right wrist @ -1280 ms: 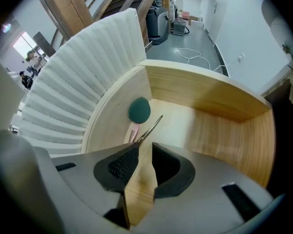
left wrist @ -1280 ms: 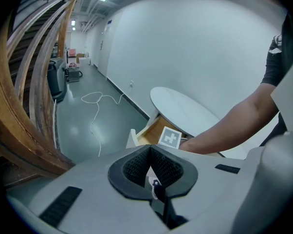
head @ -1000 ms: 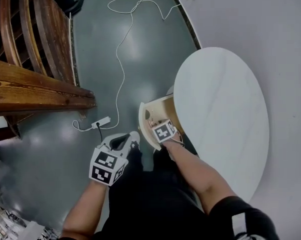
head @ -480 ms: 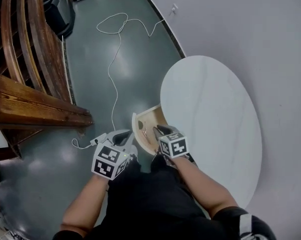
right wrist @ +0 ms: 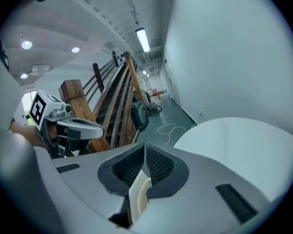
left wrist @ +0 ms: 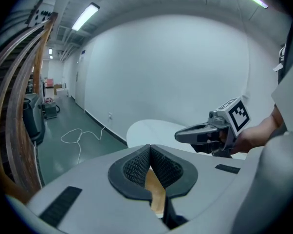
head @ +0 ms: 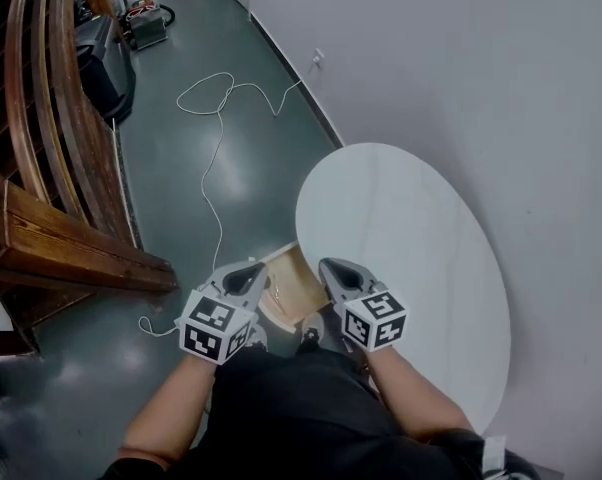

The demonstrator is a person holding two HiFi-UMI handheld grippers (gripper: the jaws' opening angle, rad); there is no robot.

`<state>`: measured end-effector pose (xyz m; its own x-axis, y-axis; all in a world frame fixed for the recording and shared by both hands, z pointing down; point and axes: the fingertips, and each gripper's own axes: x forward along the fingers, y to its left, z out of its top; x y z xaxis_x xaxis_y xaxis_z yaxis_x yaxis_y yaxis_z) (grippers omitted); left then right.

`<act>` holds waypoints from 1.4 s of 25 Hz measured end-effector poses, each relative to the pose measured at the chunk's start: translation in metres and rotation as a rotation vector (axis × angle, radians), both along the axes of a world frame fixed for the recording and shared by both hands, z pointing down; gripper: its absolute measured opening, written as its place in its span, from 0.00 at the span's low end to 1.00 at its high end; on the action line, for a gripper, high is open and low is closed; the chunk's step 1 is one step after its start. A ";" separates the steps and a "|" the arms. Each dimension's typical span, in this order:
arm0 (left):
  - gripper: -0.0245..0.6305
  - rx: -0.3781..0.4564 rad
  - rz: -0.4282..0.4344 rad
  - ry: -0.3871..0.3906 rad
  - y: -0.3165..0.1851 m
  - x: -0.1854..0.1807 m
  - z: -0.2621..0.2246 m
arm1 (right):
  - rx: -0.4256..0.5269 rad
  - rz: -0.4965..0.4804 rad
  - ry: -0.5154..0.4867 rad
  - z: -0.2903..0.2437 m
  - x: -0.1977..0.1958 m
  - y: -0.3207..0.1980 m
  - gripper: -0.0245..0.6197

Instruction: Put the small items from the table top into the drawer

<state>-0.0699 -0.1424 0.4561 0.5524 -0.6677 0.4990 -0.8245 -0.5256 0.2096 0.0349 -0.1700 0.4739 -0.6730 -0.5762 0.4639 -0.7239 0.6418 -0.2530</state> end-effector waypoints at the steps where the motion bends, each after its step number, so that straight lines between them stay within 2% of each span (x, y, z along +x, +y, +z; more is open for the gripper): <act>1: 0.06 0.014 0.006 0.006 -0.003 0.003 -0.006 | 0.018 0.008 -0.024 -0.011 0.003 0.000 0.06; 6: 0.06 0.077 0.028 0.039 -0.009 0.015 -0.038 | 0.099 0.015 -0.101 -0.053 0.014 0.005 0.05; 12: 0.06 0.157 0.044 0.038 -0.004 0.025 -0.071 | 0.202 0.012 -0.095 -0.085 0.026 0.011 0.05; 23: 0.06 0.161 0.035 0.017 0.004 0.029 -0.070 | 0.194 0.044 -0.088 -0.085 0.046 0.020 0.05; 35: 0.06 0.165 0.037 0.009 0.005 0.031 -0.069 | 0.190 0.049 -0.078 -0.080 0.050 0.023 0.05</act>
